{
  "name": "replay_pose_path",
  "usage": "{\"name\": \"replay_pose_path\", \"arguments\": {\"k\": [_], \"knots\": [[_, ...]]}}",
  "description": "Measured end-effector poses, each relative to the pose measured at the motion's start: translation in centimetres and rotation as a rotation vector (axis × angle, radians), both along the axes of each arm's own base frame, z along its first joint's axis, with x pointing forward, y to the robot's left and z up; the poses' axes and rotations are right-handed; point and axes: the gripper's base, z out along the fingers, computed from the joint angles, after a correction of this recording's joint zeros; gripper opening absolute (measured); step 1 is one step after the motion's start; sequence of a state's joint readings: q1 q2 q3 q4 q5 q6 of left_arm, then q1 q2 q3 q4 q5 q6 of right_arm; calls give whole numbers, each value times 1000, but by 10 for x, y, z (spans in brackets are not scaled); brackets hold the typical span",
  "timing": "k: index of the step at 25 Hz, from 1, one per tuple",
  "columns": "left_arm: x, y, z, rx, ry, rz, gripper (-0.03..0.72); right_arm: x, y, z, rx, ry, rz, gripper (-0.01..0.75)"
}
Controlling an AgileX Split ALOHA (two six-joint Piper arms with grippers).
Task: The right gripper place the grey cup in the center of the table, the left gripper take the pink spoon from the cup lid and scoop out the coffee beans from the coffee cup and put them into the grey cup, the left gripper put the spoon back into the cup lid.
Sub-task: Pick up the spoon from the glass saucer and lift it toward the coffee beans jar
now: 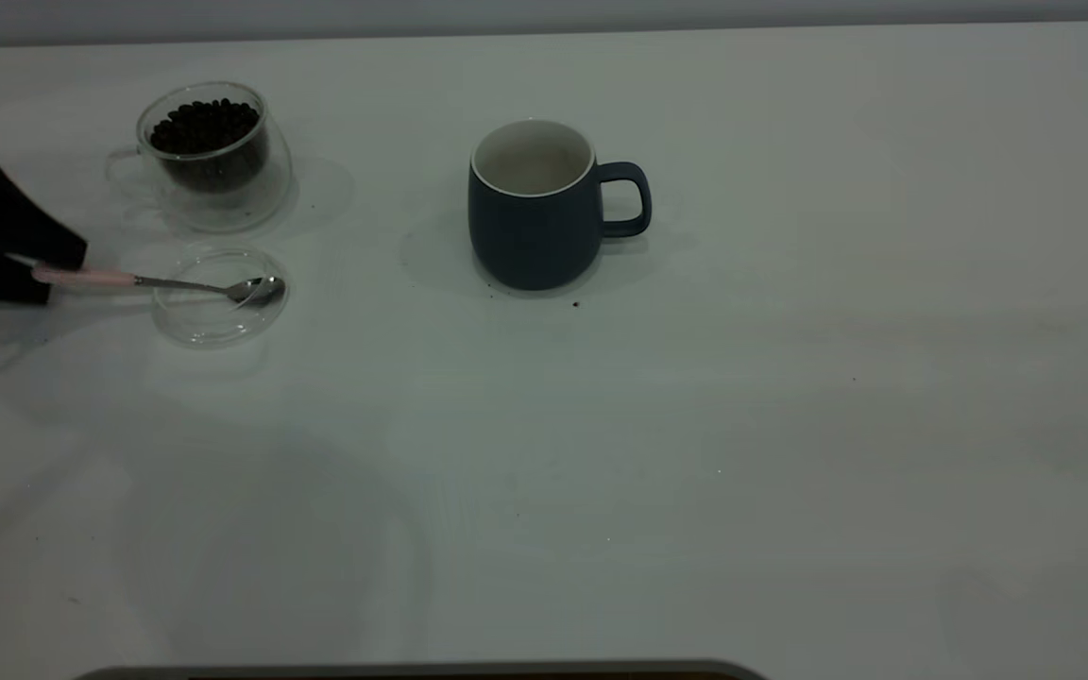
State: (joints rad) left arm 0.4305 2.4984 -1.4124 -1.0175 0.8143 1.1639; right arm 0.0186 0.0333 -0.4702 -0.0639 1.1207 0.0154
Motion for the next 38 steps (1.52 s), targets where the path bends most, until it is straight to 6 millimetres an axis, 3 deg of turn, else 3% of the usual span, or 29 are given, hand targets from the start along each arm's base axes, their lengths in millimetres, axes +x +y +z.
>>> {"name": "replay_pose_path", "arguments": {"k": [26, 29, 38], "knots": [[-3, -14, -12, -89, 52, -11, 580, 0, 0, 0, 0, 0, 0, 508], [-3, -14, -12, -89, 52, -11, 523, 0, 0, 0, 0, 0, 0, 508], [-4, -17, -10, -129, 56, -16, 220, 0, 0, 0, 0, 0, 0, 508]]}}
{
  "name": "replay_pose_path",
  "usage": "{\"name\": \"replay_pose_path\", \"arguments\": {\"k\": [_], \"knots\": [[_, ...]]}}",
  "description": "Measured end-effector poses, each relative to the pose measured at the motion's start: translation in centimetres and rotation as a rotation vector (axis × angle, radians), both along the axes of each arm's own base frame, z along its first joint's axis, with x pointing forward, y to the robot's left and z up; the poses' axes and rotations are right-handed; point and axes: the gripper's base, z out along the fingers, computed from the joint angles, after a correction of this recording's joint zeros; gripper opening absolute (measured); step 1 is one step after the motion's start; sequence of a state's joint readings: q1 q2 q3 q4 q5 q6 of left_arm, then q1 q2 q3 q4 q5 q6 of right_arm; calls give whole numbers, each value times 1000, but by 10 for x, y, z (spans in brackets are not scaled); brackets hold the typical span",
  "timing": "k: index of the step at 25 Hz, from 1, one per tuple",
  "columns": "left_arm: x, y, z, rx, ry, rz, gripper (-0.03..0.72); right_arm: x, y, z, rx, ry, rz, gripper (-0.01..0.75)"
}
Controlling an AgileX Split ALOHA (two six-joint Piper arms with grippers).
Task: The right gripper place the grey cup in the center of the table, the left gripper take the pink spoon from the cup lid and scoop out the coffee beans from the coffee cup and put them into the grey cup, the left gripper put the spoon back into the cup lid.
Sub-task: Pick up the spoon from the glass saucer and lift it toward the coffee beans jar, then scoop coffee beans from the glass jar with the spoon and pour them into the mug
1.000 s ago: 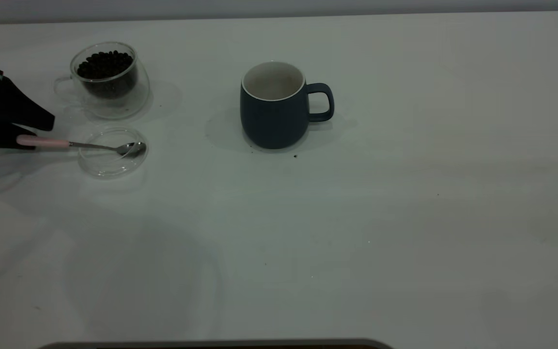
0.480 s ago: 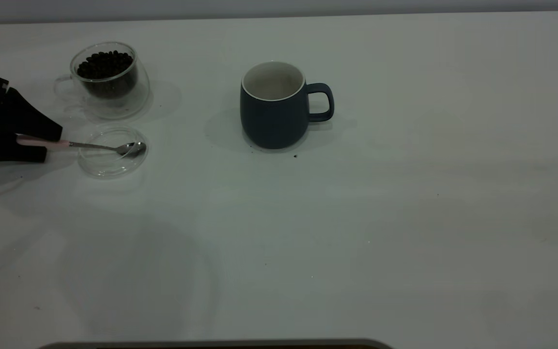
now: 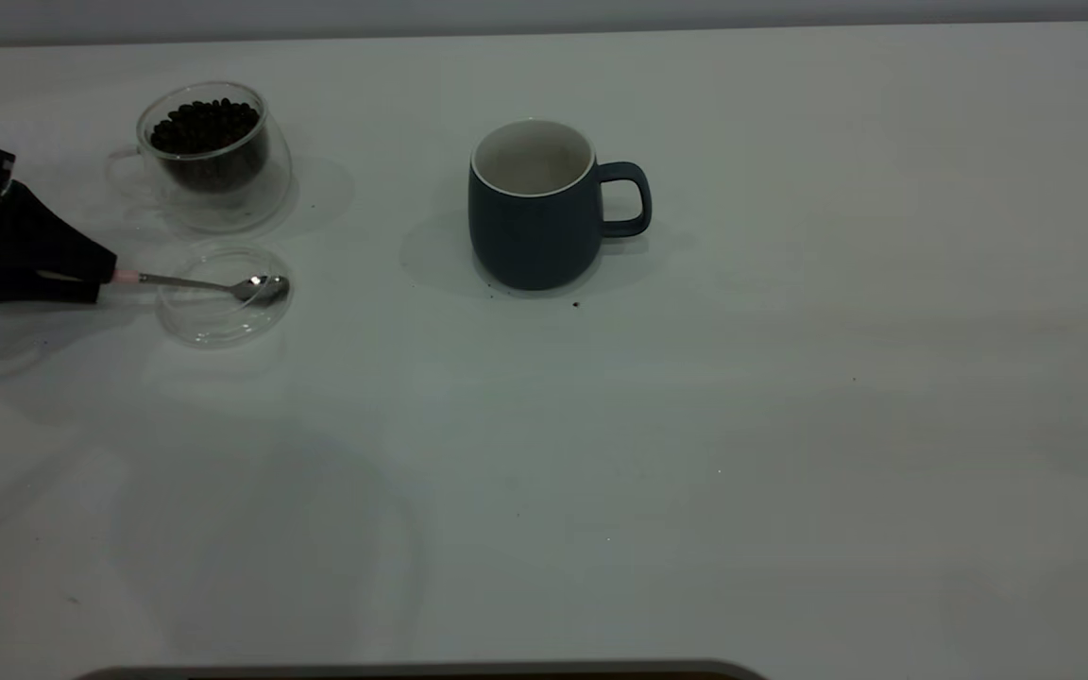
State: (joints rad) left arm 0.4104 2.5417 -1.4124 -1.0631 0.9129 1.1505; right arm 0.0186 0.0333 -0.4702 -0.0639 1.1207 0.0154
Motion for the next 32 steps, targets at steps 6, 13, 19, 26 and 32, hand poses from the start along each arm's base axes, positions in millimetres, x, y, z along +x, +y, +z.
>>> {"name": "replay_pose_path", "arguments": {"k": [6, 13, 19, 26, 32], "knots": [[0, -3, 6, -59, 2, -13, 130, 0, 0, 0, 0, 0, 0, 508], [2, -1, 17, -34, -22, -22, 128, 0, 0, 0, 0, 0, 0, 508], [1, 0, 31, -27, -34, -70, 122, 0, 0, 0, 0, 0, 0, 508], [4, 1, 62, -63, -74, -176, 121, 0, 0, 0, 0, 0, 0, 508], [29, 13, 100, -50, -218, -144, 121, 0, 0, 0, 0, 0, 0, 508]]}}
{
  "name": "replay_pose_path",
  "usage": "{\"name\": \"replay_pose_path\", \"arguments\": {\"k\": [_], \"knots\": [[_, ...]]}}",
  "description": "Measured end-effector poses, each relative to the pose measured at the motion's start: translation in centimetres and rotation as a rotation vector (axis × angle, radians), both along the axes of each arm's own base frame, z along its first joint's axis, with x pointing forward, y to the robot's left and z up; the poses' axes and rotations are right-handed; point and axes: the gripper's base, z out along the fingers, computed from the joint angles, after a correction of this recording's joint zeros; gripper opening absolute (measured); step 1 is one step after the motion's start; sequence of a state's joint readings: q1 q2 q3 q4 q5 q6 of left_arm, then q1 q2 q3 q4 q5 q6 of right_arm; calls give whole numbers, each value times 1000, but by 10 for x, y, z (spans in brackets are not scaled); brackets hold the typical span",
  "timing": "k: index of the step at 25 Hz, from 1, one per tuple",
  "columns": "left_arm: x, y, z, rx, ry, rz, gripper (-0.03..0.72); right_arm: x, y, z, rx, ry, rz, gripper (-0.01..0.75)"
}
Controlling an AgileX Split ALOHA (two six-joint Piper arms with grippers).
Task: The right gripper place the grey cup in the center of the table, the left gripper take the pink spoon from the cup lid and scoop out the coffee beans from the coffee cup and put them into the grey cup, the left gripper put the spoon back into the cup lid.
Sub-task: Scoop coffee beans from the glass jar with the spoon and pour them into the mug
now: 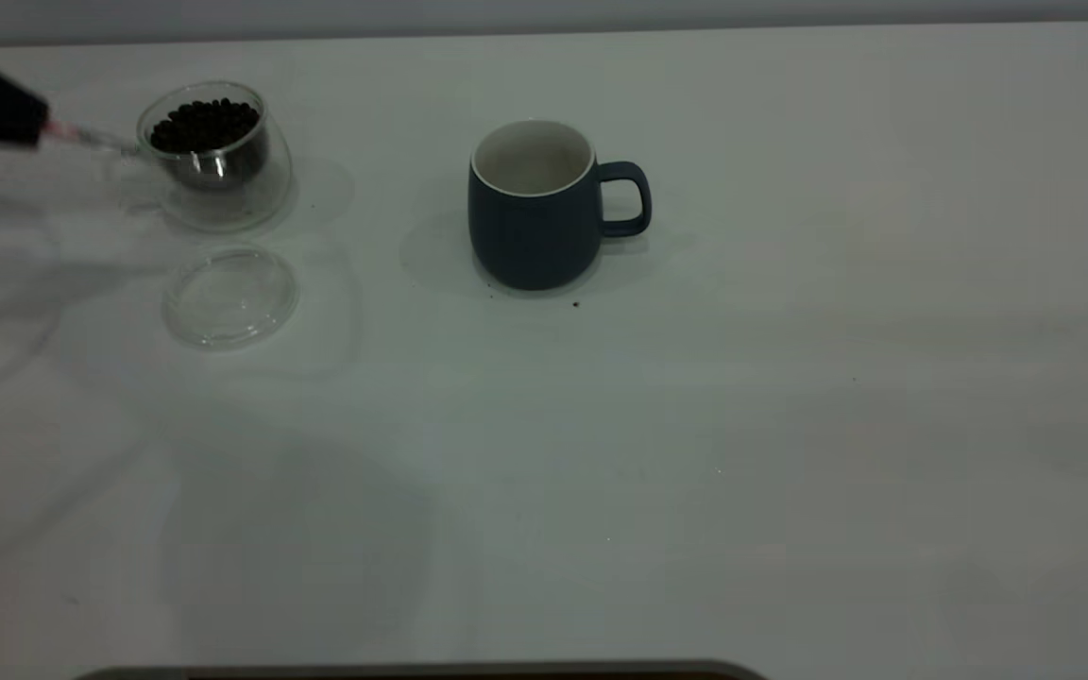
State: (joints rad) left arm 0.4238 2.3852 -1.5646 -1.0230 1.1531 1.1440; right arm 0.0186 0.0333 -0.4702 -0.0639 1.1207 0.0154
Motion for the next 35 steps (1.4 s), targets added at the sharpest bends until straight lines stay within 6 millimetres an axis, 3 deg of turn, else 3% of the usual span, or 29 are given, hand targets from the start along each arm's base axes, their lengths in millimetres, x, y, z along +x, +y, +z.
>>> {"name": "replay_pose_path", "arguments": {"k": [3, 7, 21, 35], "knots": [[16, 5, 19, -13, -85, 34, 121, 0, 0, 0, 0, 0, 0, 508], [23, 7, 28, -14, -125, 46, 121, 0, 0, 0, 0, 0, 0, 508], [27, 12, -21, 30, -88, 112, 121, 0, 0, 0, 0, 0, 0, 508], [28, 10, -38, 1, -77, 133, 121, 0, 0, 0, 0, 0, 0, 508]]}}
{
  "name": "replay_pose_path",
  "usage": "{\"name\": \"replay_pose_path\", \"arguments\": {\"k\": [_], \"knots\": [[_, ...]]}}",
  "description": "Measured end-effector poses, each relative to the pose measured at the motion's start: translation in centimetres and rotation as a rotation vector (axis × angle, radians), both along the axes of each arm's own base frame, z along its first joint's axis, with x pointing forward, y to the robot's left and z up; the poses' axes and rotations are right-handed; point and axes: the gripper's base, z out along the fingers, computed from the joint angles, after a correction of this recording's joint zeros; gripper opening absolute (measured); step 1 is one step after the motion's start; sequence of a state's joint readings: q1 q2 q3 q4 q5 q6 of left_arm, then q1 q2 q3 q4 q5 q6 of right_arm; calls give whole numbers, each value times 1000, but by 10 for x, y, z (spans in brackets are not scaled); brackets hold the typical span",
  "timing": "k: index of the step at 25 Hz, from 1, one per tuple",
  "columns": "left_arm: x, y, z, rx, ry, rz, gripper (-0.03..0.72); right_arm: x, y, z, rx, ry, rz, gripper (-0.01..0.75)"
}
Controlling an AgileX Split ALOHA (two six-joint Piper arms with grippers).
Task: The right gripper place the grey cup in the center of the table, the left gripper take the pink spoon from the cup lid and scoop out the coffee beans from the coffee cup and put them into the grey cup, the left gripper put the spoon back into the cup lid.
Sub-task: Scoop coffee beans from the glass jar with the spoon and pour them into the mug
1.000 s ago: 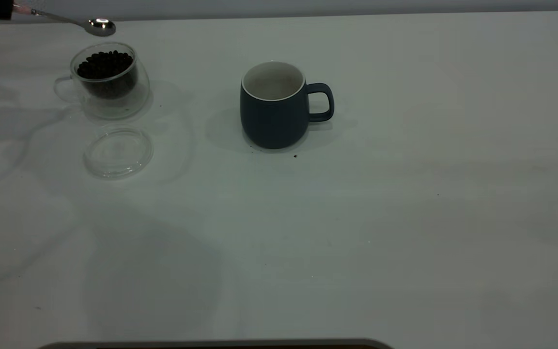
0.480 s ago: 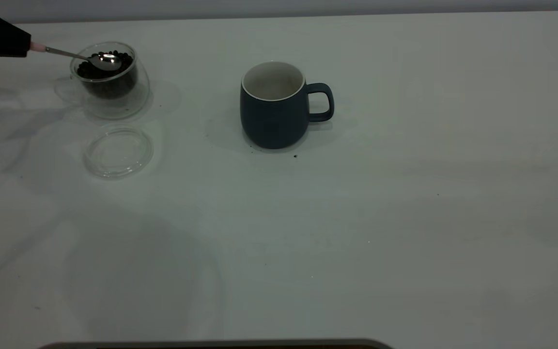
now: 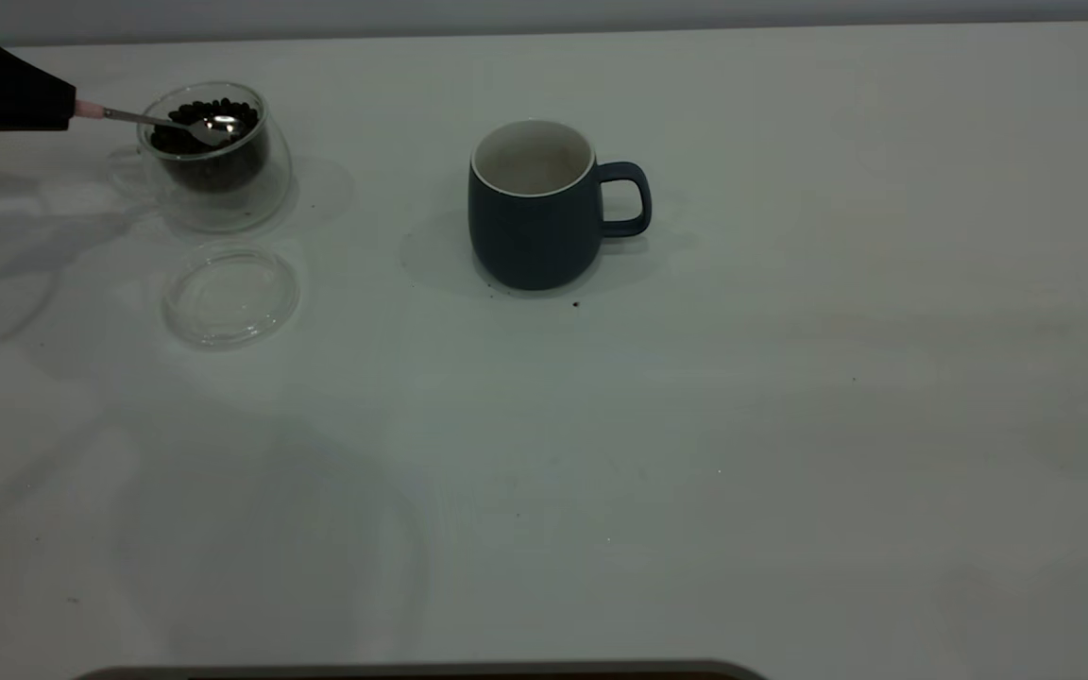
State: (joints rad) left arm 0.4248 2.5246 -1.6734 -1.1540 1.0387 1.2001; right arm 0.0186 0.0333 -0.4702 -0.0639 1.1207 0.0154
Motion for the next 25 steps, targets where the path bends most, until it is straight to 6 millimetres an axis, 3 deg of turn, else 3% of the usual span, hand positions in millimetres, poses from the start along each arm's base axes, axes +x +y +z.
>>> {"name": "replay_pose_path", "arguments": {"k": [12, 25], "knots": [[-5, -4, -16, -79, 119, 13, 121, 0, 0, 0, 0, 0, 0, 508], [-6, 1, -14, -106, 123, 33, 121, 0, 0, 0, 0, 0, 0, 508]]}}
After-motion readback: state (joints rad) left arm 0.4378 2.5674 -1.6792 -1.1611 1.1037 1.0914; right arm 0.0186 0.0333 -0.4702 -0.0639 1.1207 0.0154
